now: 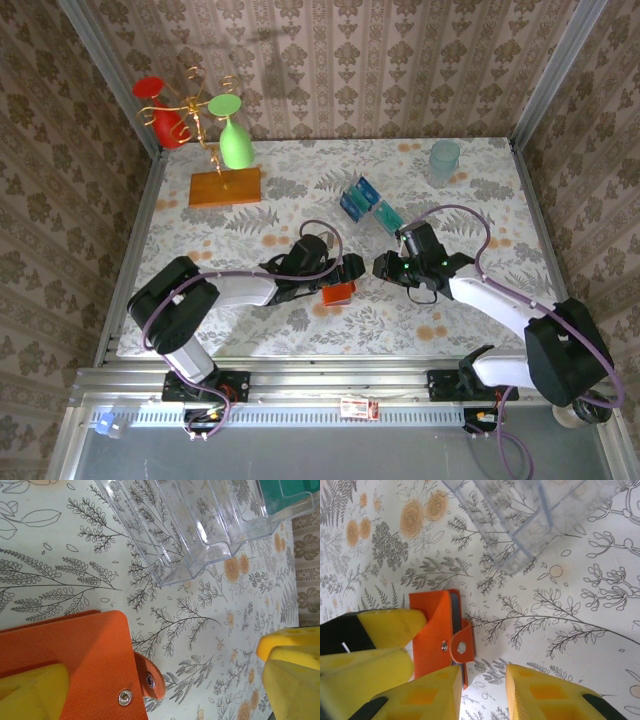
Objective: Put the credit cards into the card holder
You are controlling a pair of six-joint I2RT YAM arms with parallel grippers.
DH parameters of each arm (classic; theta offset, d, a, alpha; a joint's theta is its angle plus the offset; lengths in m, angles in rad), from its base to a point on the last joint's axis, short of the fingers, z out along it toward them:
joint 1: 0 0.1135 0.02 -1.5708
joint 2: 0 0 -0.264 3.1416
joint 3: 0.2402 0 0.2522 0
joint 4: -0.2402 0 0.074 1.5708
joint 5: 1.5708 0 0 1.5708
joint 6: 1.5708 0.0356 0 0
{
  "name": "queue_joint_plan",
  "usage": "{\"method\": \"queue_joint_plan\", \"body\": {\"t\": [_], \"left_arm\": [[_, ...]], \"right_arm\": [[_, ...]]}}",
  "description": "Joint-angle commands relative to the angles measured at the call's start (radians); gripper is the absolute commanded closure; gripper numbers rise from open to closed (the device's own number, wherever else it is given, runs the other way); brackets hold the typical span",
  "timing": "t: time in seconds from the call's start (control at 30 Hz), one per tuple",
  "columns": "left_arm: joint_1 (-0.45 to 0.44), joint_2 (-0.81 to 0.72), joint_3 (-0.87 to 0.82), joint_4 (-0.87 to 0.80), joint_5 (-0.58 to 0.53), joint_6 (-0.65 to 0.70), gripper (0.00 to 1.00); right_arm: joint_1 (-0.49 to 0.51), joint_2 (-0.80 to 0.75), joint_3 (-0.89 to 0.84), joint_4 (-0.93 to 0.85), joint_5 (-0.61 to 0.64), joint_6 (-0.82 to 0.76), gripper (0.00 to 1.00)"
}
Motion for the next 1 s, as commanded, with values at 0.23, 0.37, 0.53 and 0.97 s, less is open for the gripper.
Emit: {"method": "queue_joint_plan", "body": {"t": [0.23,0.37,0.53,0.97], "left_arm": [[0.003,-0.018,0.128,-0.214,-0.051,0.086,0.00],[0.028,-0.021,0.141,-0.211,-0.034,0.094,0.00],[0.089,-0.038,0.151,-0.211,0.000,0.111,0.00],[0.266,-0.006,0.225,-0.236,0.127,0.142,0.00]], "right_arm": [[0.028,-0.076,-0.019,-0.034,-0.086,-0.007,0.78],[0.082,-0.065,0.004,-0.031,-0.061,0.012,0.84],[0.177,-0.032,0.061,-0.035,-0.005,0.036,0.88],[0.329,0.254,0.293,-0.002,0.057,0.058,0.92]]}}
